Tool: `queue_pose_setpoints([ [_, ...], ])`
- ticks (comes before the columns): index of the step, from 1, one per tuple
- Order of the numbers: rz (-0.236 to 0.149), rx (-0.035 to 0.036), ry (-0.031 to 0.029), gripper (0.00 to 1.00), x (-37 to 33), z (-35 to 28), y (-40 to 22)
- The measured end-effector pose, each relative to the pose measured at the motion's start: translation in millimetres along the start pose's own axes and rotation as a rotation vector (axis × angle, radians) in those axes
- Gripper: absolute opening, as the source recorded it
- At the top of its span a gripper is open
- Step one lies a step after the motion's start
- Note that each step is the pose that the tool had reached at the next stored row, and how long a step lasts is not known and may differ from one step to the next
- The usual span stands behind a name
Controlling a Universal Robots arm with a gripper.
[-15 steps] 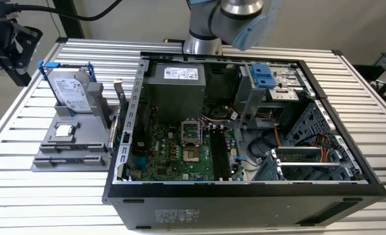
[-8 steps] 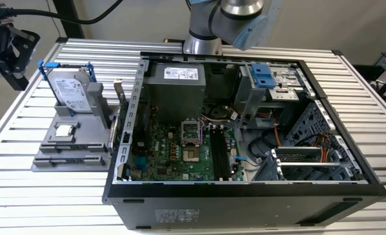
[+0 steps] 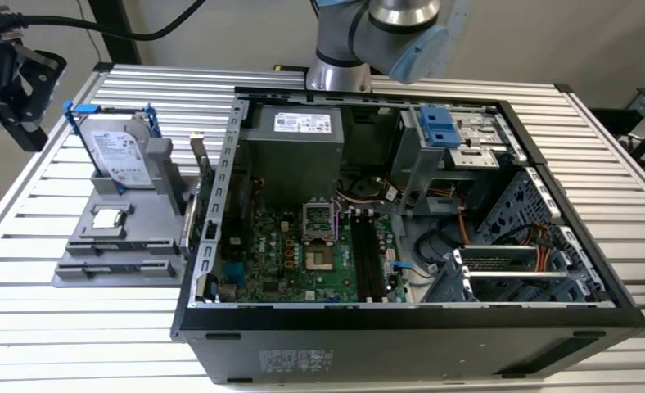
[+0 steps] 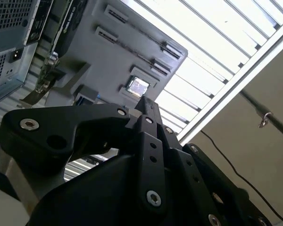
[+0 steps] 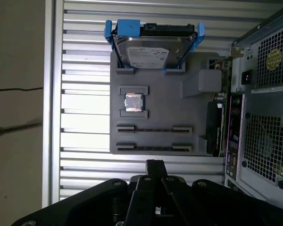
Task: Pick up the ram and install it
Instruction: 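Reach for the ram, then pick up the ram and move it above insertion slot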
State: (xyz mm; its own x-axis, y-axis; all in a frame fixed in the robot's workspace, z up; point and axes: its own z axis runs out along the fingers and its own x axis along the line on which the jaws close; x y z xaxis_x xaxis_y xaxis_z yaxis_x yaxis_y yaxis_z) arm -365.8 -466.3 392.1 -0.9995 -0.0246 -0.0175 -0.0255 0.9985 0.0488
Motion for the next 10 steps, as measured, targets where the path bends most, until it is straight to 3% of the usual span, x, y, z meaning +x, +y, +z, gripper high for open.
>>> queue_pose_setpoints([
  [10, 0.0, 0.0, 0.0, 0.0, 0.2, -0.3, -6.6],
])
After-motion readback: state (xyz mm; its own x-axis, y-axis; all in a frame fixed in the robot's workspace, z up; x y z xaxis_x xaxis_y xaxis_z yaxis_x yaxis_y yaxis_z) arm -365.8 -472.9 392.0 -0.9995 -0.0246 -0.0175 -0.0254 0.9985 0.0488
